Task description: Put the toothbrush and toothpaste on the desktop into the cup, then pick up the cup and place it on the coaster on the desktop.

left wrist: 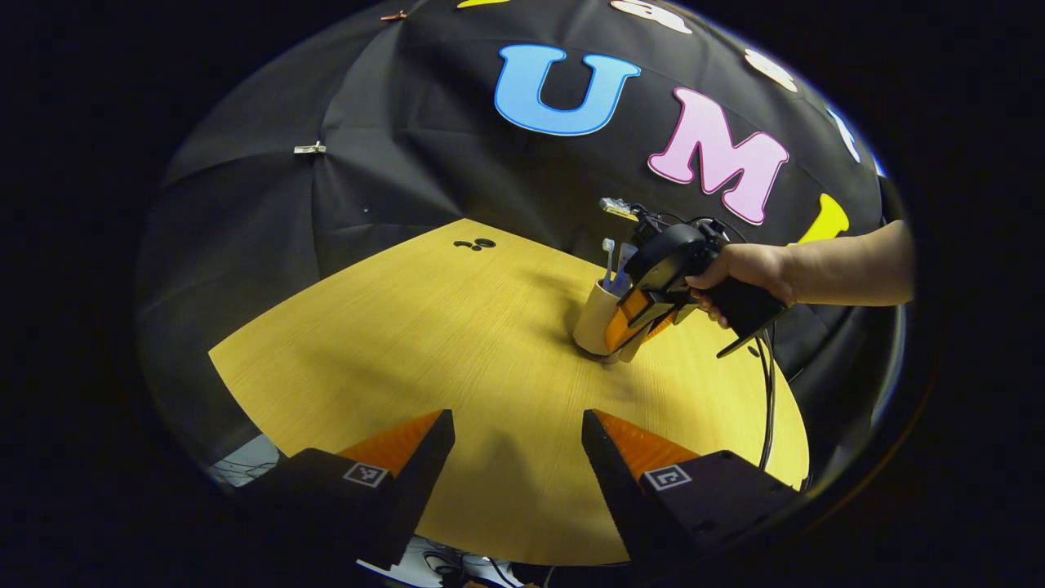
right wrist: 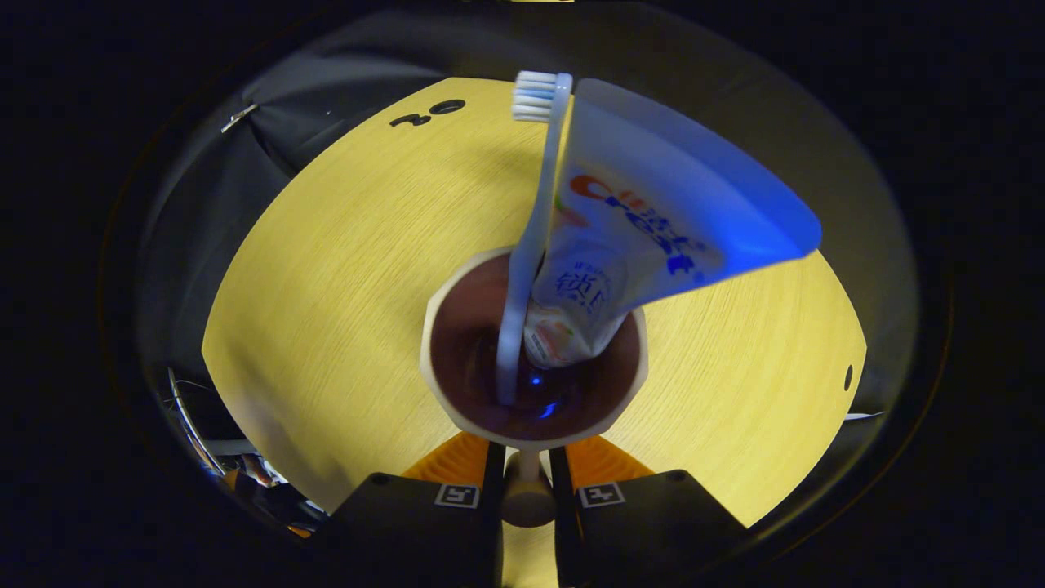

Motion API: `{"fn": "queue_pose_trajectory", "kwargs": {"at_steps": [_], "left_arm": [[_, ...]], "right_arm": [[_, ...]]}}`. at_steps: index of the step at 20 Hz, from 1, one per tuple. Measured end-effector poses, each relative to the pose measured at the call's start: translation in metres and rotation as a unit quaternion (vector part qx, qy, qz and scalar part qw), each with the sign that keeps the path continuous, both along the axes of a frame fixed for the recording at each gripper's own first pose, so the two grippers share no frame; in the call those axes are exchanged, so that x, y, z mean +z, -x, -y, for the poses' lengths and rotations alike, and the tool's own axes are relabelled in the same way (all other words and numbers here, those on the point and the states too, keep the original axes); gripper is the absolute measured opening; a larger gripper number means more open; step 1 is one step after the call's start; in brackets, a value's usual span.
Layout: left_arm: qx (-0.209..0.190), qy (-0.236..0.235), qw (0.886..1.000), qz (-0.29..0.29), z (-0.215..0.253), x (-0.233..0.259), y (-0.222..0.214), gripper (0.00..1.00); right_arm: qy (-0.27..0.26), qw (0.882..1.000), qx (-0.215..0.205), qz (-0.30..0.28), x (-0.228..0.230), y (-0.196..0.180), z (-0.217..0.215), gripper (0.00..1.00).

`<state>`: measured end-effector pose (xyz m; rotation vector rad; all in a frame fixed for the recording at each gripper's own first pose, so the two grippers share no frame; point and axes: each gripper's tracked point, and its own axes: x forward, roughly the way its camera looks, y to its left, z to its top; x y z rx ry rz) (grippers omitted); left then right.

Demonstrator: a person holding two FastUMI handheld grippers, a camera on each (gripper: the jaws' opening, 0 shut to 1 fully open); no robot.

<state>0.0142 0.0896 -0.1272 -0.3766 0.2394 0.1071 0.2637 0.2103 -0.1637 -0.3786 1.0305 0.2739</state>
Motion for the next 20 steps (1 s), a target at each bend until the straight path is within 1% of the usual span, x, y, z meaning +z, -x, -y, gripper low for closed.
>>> {"fn": "queue_pose_trajectory", "kwargs": {"at_steps": [5,9,11,12,15,16,17,18,20], "left_arm": [[-0.002,0.000,1.000,-0.004,0.001,-0.004,0.002,0.98],[-0.003,0.000,1.000,-0.006,0.003,-0.005,0.003,0.98],[-0.004,-0.003,1.000,-0.006,0.005,-0.004,0.003,0.98],[-0.005,-0.004,1.000,-0.005,0.007,-0.002,0.004,0.98],[-0.008,-0.011,1.000,-0.001,0.009,0.005,0.007,0.98],[-0.010,-0.014,1.000,-0.001,0.010,0.008,0.008,0.98],[-0.013,-0.017,1.000,0.001,0.012,0.012,0.010,0.98],[-0.016,-0.021,1.000,0.004,0.013,0.016,0.012,0.98],[-0.024,-0.029,0.999,0.009,0.016,0.024,0.015,0.98]], "right_arm": [[-0.004,1.000,-0.012,0.007,0.001,-0.002,0.011,0.29],[-0.017,1.000,-0.012,-0.003,-0.002,0.003,0.007,0.29],[-0.034,0.999,-0.015,-0.008,-0.001,0.008,0.003,0.34],[-0.043,0.999,-0.015,-0.005,0.002,0.010,0.000,0.40],[-0.064,0.998,-0.020,0.014,0.017,0.016,0.004,0.80],[-0.071,0.997,-0.022,0.022,0.024,0.020,0.007,0.92],[-0.082,0.996,-0.025,0.032,0.034,0.024,0.009,0.93],[-0.098,0.994,-0.029,0.044,0.045,0.029,0.010,0.99],[-0.122,0.990,-0.038,0.066,0.066,0.039,0.012,0.98]]}}
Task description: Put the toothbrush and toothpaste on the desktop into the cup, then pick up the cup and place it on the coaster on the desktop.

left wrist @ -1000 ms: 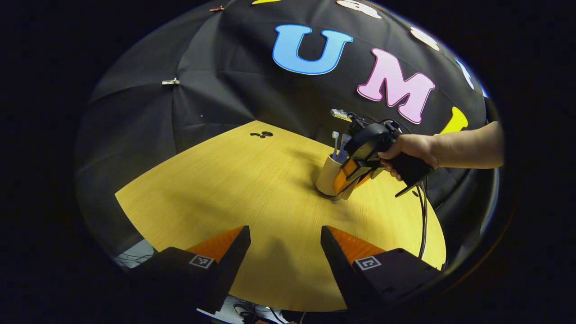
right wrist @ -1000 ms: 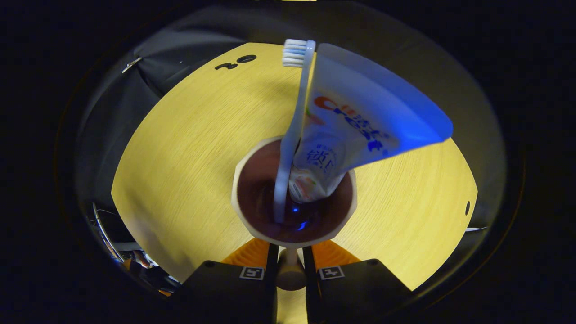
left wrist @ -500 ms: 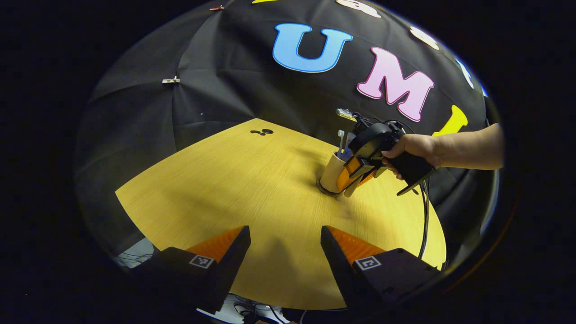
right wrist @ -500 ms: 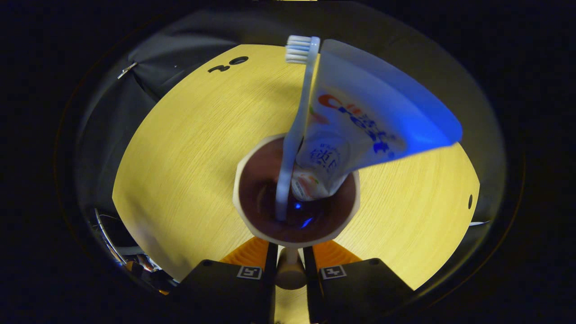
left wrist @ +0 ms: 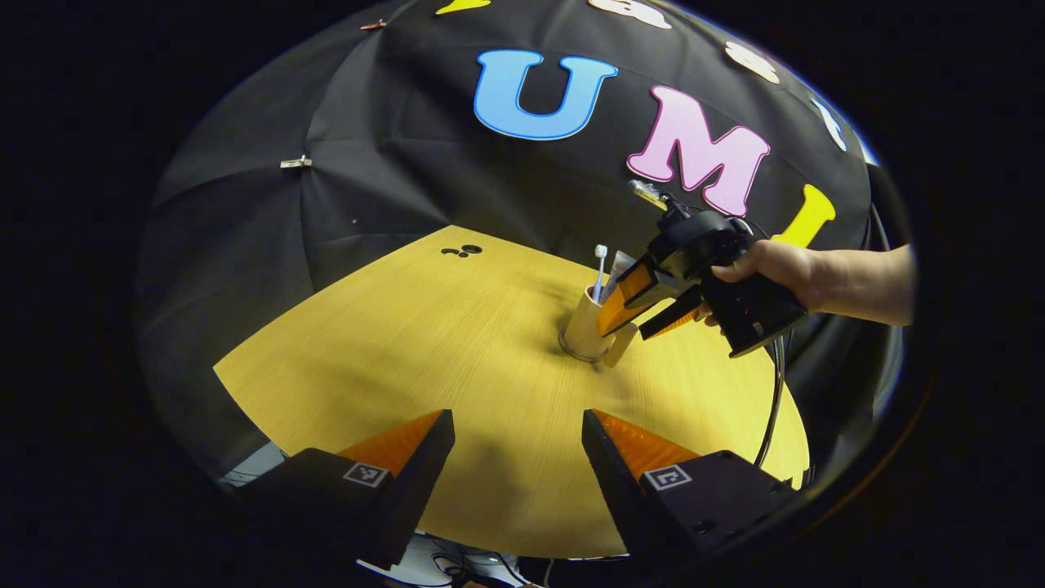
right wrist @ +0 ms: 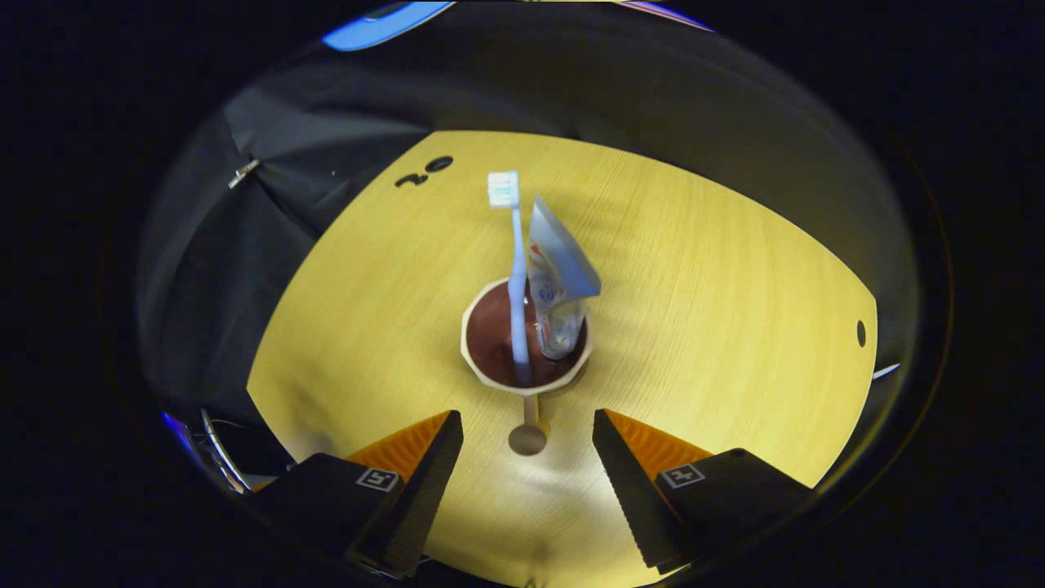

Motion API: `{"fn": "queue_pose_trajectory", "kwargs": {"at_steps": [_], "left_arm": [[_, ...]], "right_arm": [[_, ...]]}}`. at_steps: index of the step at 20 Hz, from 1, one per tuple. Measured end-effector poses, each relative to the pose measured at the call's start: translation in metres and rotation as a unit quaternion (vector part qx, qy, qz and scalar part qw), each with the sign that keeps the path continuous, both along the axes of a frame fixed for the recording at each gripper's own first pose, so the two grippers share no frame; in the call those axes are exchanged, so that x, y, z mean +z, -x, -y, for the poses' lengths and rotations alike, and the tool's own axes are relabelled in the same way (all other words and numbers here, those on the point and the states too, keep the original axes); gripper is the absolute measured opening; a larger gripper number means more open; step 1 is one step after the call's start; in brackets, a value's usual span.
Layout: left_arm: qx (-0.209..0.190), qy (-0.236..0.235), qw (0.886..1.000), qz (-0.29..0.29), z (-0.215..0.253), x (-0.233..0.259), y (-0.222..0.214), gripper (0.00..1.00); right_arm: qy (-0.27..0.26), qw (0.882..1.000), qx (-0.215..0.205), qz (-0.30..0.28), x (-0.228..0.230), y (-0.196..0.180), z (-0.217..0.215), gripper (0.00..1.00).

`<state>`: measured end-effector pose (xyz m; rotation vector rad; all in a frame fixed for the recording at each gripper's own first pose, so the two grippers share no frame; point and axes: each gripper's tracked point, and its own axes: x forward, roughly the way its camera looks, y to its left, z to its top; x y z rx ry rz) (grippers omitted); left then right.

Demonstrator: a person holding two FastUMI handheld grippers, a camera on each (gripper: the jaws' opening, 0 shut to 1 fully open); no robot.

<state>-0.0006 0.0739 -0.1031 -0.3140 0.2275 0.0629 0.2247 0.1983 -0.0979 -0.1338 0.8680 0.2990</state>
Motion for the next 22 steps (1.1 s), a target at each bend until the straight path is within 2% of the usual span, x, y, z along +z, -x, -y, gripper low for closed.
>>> {"fn": "queue_pose_trajectory", "kwargs": {"at_steps": [5,10,13,17,22], "left_arm": [[-0.031,-0.030,0.999,0.032,0.009,0.038,0.008,0.98],[-0.052,-0.064,0.992,0.093,0.016,0.097,0.019,0.98],[-0.049,-0.077,0.987,0.131,0.017,0.132,0.030,0.98],[-0.030,-0.074,0.981,0.176,0.018,0.162,0.055,0.98],[-0.005,-0.076,0.974,0.212,0.017,0.165,0.092,0.97]], "right_arm": [[-0.028,0.994,-0.018,0.102,0.065,0.039,0.018,0.99],[-0.078,0.972,-0.060,0.212,0.129,0.104,0.042,0.99],[-0.077,0.952,-0.078,0.287,0.162,0.148,0.064,0.98],[-0.075,0.912,-0.101,0.391,0.195,0.215,0.080,0.98],[-0.092,0.870,-0.143,0.462,0.198,0.281,0.096,0.98]]}}
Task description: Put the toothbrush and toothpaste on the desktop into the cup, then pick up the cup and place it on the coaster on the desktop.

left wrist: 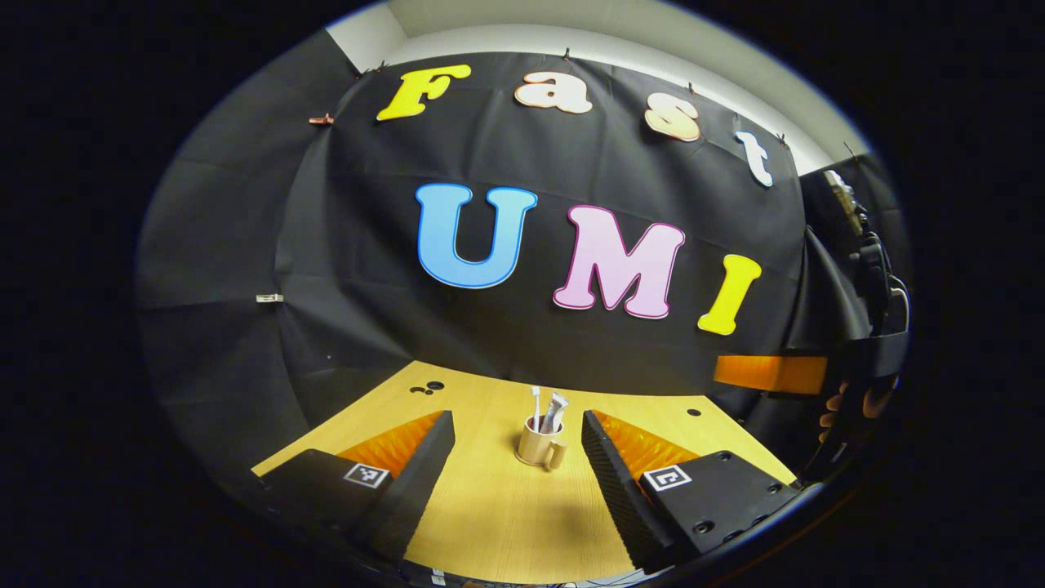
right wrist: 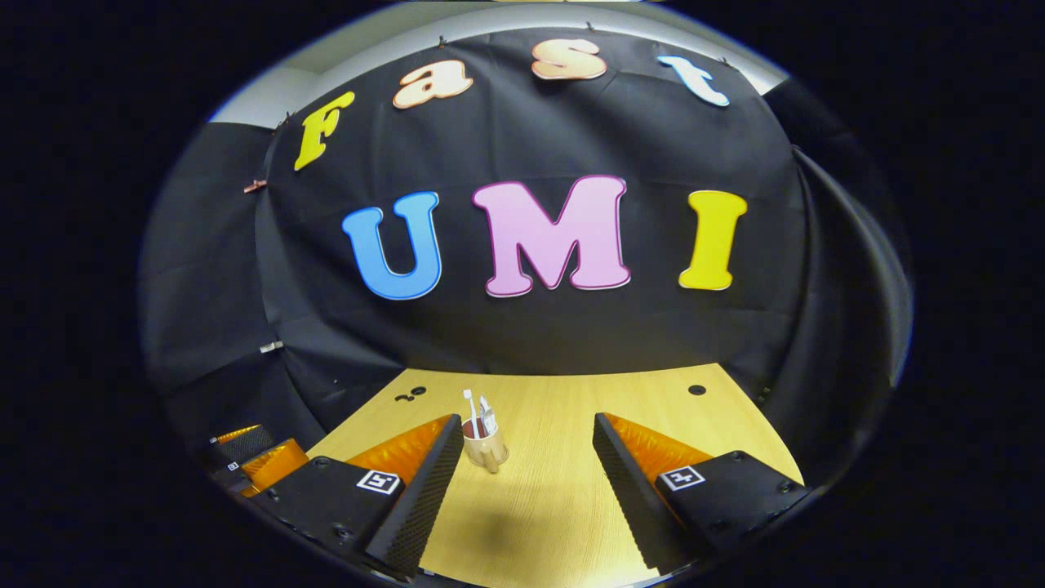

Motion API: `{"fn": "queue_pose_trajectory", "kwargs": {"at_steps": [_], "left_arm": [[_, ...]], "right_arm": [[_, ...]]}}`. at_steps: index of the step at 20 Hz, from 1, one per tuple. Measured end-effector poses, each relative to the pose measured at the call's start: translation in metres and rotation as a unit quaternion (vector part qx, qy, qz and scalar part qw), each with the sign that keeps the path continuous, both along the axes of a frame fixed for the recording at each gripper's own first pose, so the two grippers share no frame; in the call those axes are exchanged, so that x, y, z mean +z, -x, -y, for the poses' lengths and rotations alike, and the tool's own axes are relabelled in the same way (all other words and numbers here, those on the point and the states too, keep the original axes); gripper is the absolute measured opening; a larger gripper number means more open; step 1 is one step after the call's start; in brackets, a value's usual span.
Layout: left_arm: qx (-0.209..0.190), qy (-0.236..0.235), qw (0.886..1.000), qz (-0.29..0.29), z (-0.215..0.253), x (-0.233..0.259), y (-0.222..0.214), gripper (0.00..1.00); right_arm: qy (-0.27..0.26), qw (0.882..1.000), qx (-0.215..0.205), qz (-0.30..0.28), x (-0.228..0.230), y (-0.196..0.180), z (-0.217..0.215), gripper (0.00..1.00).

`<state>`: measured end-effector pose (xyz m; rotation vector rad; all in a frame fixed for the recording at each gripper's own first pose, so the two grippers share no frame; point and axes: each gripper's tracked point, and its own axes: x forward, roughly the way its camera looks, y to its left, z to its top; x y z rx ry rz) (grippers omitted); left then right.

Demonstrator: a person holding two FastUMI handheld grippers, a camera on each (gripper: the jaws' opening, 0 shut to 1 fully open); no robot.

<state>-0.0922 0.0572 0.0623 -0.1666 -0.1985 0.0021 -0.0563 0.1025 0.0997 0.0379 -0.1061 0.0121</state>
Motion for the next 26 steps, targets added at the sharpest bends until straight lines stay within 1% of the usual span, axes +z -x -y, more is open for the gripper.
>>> {"fn": "queue_pose_trajectory", "kwargs": {"at_steps": [3,5,9,11,13,18,21,26], "left_arm": [[-0.009,-0.004,1.000,0.002,0.007,-0.012,0.019,0.98],[-0.023,-0.009,1.000,-0.004,0.013,-0.023,0.026,0.97],[-0.032,-0.018,0.999,-0.013,0.016,-0.030,0.026,0.98],[-0.037,-0.021,0.999,-0.019,0.018,-0.034,0.028,0.98],[-0.039,-0.026,0.999,-0.019,0.018,-0.036,0.035,0.98],[-0.053,-0.041,0.998,-0.022,0.024,-0.031,0.030,0.98],[-0.063,-0.045,0.996,-0.036,0.028,-0.031,0.027,0.98],[-0.057,-0.042,0.997,-0.042,0.024,-0.026,0.021,0.98]], "right_arm": [[0.006,1.000,-0.022,0.022,-0.015,0.032,0.007,0.98],[-0.004,0.999,-0.026,0.045,-0.018,0.049,0.009,0.98],[-0.014,0.999,-0.034,0.019,-0.050,0.060,0.017,0.98],[-0.016,0.999,-0.036,0.014,-0.053,0.063,0.020,0.98],[-0.025,0.999,-0.033,0.022,-0.049,0.064,0.019,0.98],[-0.021,0.999,-0.020,0.025,-0.043,0.058,0.015,0.98],[-0.023,0.999,-0.013,0.022,-0.036,0.049,0.012,0.98],[-0.014,1.000,0.001,0.018,-0.025,0.032,0.001,0.98]]}}
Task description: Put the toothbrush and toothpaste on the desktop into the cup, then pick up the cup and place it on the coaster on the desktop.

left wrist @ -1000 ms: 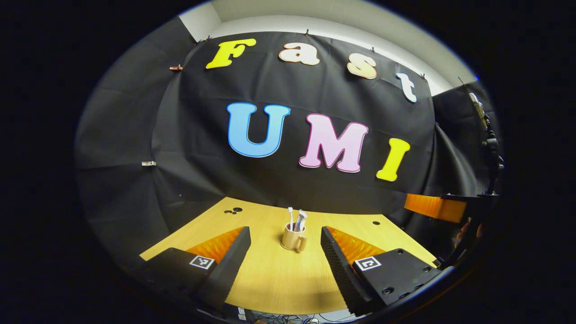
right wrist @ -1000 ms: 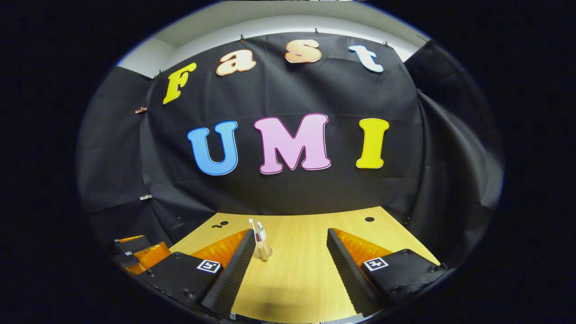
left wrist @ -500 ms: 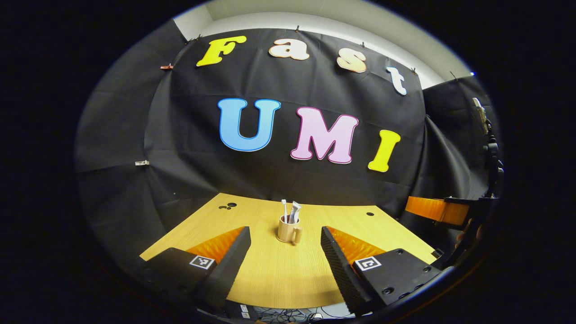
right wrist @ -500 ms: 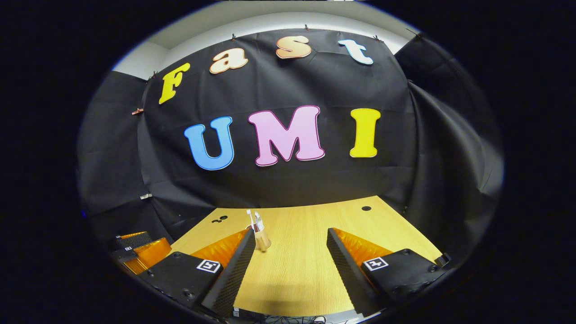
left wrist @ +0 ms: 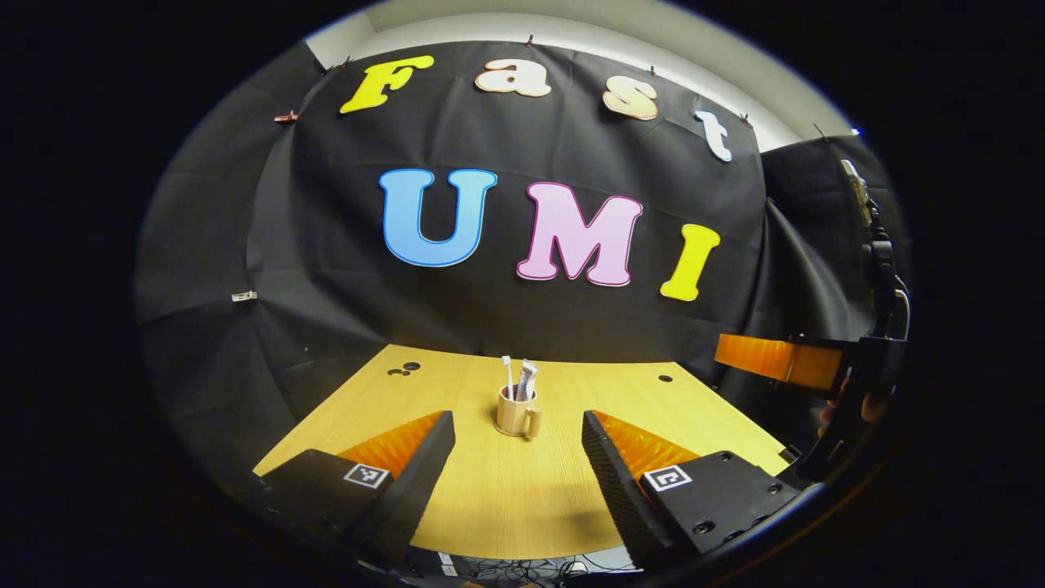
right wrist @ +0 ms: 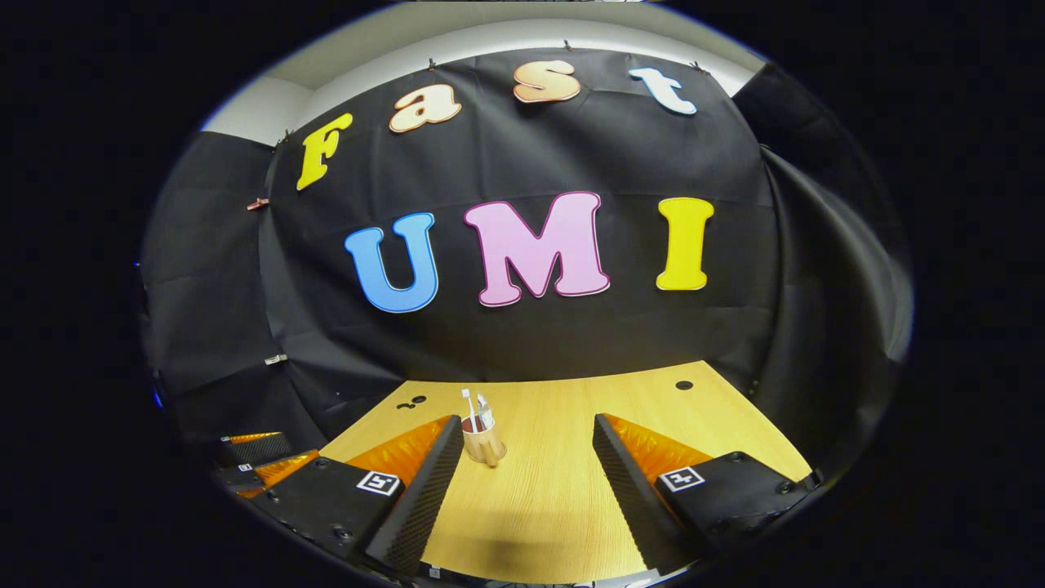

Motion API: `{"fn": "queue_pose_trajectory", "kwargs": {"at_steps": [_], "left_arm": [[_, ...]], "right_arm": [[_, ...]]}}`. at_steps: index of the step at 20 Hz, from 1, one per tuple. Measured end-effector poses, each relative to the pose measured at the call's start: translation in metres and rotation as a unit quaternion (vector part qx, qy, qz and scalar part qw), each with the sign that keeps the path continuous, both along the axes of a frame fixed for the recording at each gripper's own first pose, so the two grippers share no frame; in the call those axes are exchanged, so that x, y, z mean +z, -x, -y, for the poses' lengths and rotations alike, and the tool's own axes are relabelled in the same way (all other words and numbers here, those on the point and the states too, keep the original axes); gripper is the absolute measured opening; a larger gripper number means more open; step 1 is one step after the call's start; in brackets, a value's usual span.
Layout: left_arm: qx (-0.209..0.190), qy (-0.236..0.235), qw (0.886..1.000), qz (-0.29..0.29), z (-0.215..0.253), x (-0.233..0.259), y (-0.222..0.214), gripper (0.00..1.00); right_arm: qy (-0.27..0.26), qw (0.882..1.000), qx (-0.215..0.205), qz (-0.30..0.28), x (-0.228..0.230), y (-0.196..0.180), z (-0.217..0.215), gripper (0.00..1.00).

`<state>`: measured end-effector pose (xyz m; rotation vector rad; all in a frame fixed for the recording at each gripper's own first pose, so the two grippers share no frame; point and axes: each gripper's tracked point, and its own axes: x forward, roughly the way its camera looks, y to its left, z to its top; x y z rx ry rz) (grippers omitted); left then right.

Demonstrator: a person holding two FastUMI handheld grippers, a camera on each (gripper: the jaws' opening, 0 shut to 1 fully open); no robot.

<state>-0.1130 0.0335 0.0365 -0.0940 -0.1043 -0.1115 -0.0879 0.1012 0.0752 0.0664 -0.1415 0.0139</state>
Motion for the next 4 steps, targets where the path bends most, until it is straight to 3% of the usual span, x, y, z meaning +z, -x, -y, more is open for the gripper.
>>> {"fn": "queue_pose_trajectory", "kwargs": {"at_steps": [4], "left_arm": [[0.013,-0.007,1.000,0.001,-0.0121,0.0028,0.0016,0.97]], "right_arm": [[0.003,1.000,0.014,-0.007,0.0020,-0.0104,-0.0107,0.98]]}}
